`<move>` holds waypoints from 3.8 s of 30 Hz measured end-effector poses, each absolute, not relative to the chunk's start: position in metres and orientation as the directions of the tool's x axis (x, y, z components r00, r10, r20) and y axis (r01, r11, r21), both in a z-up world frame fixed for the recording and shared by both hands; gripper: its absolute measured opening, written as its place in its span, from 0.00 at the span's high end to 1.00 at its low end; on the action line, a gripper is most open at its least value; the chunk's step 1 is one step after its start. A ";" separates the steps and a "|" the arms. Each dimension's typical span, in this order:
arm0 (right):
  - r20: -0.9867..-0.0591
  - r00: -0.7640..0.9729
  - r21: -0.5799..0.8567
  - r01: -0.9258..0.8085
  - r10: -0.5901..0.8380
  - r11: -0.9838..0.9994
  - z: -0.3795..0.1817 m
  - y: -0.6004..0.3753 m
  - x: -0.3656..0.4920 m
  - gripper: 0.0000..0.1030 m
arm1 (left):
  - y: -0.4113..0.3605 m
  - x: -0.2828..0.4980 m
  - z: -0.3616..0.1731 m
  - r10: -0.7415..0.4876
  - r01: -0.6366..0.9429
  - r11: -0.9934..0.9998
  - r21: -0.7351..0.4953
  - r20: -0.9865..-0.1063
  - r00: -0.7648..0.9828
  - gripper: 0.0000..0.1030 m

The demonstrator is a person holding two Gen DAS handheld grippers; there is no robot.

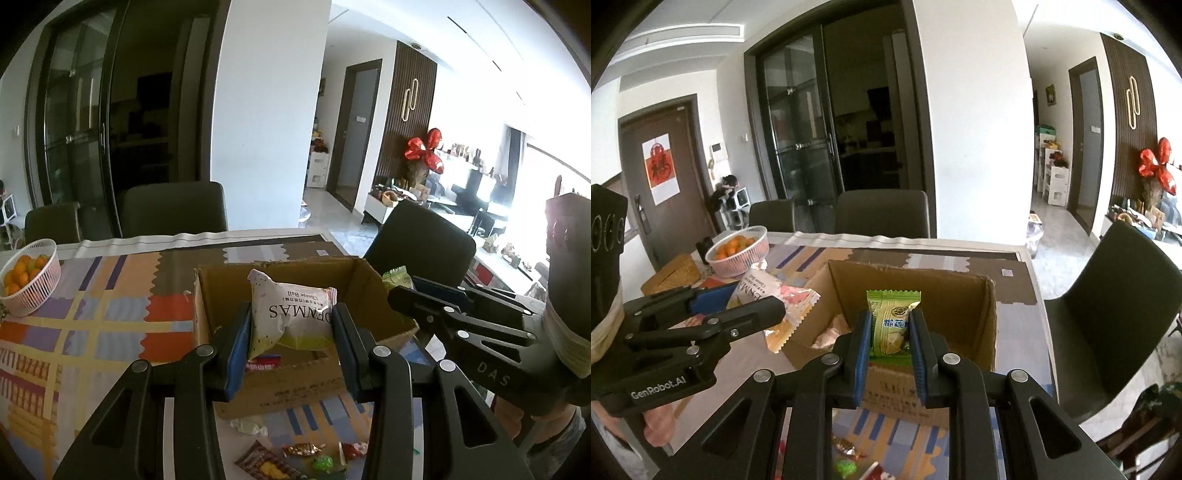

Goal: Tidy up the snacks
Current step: 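Lower both snacks into the cardboard box and open both grippers, then move both tools back toward the red candy and green lollipop, then grasp the red candy with left gripper while right grasps green lollipop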

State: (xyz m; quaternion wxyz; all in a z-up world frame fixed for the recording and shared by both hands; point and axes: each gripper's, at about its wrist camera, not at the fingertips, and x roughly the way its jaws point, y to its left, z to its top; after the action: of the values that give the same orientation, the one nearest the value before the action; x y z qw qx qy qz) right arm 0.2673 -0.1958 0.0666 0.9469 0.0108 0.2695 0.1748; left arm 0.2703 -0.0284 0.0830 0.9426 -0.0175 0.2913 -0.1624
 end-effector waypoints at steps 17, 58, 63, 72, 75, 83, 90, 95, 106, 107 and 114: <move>-0.577 0.759 0.117 -0.288 0.301 0.950 0.041 -0.200 0.316 0.71 | -0.040 0.315 0.057 -0.239 0.255 0.965 -0.065 -0.623 0.745 0.35; -0.630 0.753 0.049 -0.206 0.190 0.977 0.004 -0.241 0.194 0.56 | -0.103 0.203 0.016 -0.321 0.513 0.855 0.078 -0.697 0.641 0.31; -0.668 0.721 0.045 -0.208 0.185 0.977 -0.015 -0.241 0.189 0.56 | -0.112 0.197 0.000 -0.322 0.559 0.823 0.100 -0.728 0.605 0.31; -0.737 0.651 0.060 -0.203 0.180 0.977 -0.051 -0.241 0.188 0.56 | -0.124 0.201 -0.033 -0.291 0.630 0.762 0.150 -0.789 0.540 0.31; -0.760 0.625 0.055 -0.209 0.177 0.976 -0.064 -0.238 0.190 0.56 | -0.126 0.204 -0.046 -0.285 0.655 0.739 0.155 -0.810 0.513 0.31; -0.803 0.566 0.077 -0.209 0.185 0.975 -0.088 -0.239 0.197 0.56 | -0.135 0.215 -0.073 -0.278 0.688 0.715 0.126 -0.851 0.445 0.31; -0.818 0.540 0.105 -0.200 0.199 0.974 -0.100 -0.244 0.203 0.56 | -0.147 0.226 -0.087 -0.276 0.714 0.691 0.112 -0.873 0.403 0.31; -0.823 0.528 0.119 -0.201 0.210 0.972 -0.105 -0.245 0.207 0.56 | -0.152 0.232 -0.096 -0.273 0.723 0.683 0.104 -0.882 0.385 0.31; -0.834 0.505 0.138 -0.199 0.222 0.970 -0.113 -0.247 0.217 0.57 | -0.147 0.245 -0.102 -0.320 0.703 0.712 0.008 -0.886 0.335 0.51; -0.834 0.505 0.139 -0.199 0.224 0.970 -0.114 -0.247 0.218 0.57 | -0.147 0.246 -0.102 -0.327 0.700 0.714 -0.005 -0.887 0.327 0.54; -0.834 0.494 0.157 -0.212 0.244 0.965 -0.117 -0.243 0.224 0.65 | -0.143 0.251 -0.105 -0.352 0.666 0.743 -0.066 -0.885 0.306 0.76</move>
State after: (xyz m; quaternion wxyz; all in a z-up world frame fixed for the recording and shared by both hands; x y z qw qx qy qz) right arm 0.2244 -0.2430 -0.1166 0.8641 0.0167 0.4853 0.1320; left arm 0.2507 -0.1429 -0.1046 0.7922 0.1588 0.4939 -0.3214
